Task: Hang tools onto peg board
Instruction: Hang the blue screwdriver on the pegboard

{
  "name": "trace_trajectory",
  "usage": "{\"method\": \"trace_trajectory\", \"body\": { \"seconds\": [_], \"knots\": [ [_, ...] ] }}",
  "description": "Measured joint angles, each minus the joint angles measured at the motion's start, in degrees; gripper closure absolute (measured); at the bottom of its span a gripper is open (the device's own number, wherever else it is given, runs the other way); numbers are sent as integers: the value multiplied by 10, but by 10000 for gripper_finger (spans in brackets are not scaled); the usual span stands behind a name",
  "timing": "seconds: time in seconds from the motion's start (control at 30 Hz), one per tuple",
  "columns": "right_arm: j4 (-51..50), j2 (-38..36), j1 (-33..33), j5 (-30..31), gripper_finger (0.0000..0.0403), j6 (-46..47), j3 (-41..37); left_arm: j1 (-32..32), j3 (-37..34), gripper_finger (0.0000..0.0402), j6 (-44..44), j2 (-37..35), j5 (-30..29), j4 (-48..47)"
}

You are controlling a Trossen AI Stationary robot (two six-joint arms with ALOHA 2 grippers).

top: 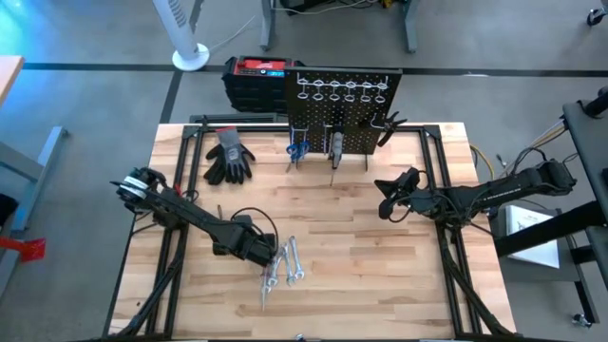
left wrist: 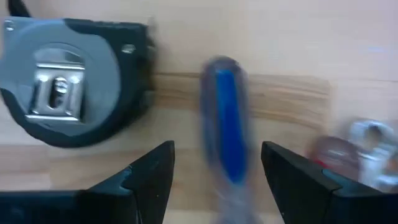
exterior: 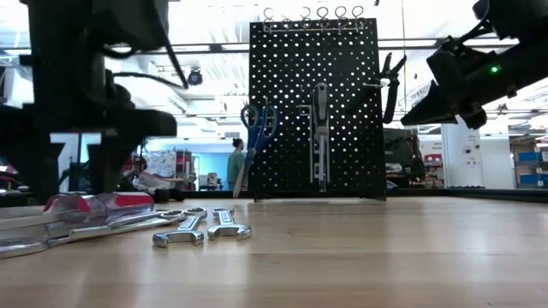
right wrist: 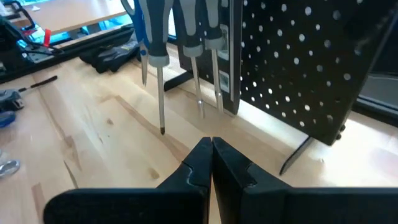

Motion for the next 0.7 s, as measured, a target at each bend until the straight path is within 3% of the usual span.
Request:
{"method": "trace_trajectory", "body": {
  "seconds": [0.3, 0.5, 0.6, 0.7],
  "knots": [
    [1, -2, -1, 3, 400, 1, -2, 0, 2, 181, 38, 12, -10, 19],
    [1, -2, -2, 2, 400, 1, -2, 4, -2, 261, 123, 79, 13, 60],
    [1, -3, -2, 0, 400, 4, -2, 5, 0, 308, 145, 79, 9, 58],
    [1, -4, -2, -13, 400, 4, -2, 6, 0, 312, 168, 71, -17, 52]
  ]
}}
